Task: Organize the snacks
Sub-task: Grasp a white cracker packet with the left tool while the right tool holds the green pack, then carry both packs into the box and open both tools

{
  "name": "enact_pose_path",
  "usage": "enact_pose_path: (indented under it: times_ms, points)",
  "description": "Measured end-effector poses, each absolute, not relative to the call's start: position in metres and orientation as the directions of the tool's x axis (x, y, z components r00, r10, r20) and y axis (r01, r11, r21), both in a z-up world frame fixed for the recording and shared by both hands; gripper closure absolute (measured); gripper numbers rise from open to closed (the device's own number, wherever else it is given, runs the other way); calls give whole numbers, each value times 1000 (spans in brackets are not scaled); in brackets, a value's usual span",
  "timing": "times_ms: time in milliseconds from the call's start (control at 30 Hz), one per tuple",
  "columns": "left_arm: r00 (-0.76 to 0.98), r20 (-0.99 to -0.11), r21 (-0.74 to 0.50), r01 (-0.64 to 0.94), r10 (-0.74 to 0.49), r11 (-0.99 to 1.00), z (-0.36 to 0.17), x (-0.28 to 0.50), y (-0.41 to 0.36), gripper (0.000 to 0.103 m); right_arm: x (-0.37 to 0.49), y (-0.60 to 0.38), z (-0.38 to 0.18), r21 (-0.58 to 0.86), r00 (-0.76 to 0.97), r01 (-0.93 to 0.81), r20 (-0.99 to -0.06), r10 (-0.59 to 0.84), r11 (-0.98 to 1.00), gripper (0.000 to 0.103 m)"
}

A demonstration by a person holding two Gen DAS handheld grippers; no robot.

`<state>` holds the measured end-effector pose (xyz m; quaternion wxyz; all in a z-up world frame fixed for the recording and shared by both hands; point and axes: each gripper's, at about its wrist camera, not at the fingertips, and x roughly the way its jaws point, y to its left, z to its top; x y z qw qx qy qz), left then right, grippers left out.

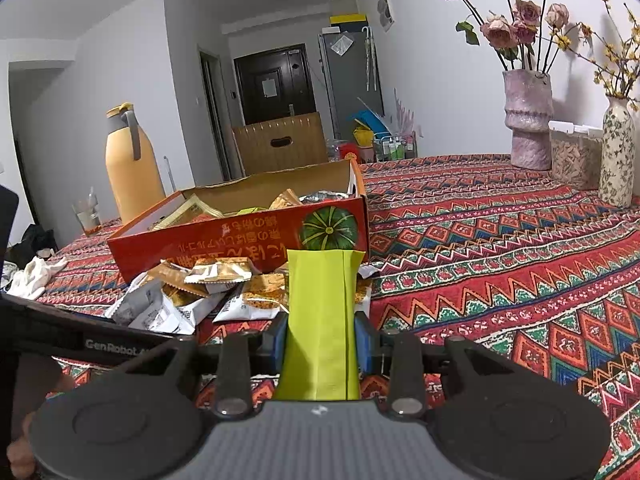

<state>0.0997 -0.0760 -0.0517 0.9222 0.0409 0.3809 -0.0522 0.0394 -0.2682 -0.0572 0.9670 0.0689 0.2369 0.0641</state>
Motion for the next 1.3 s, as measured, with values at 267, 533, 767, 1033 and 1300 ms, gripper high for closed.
enact_pose_path:
  times_ms: [267,533,767,1033,1300]
  points:
    - [691,-715,22,177,-108,984,-50,84,-77,62,39,-270,-59,173,877,-95,-450,165,980,70]
    - [699,-698,-21,193,-153,981,-37,64,-64,62,30,-266,-54,164,884,-99,-439,162,982,70]
    - [744,-645,-33,202,-176,979,-14,48,-60,62,25,-263,-46,150,892,-104,-423,159,983,70]
    - [791,-587,-54,176,-173,983,7,47,-54,62,26,-258,-33,123,899,-129,-404,168,984,70]
    - [824,-542,-52,160,-163,986,28,61,-48,62,41,-251,-20,108,912,-132,-377,163,985,70]
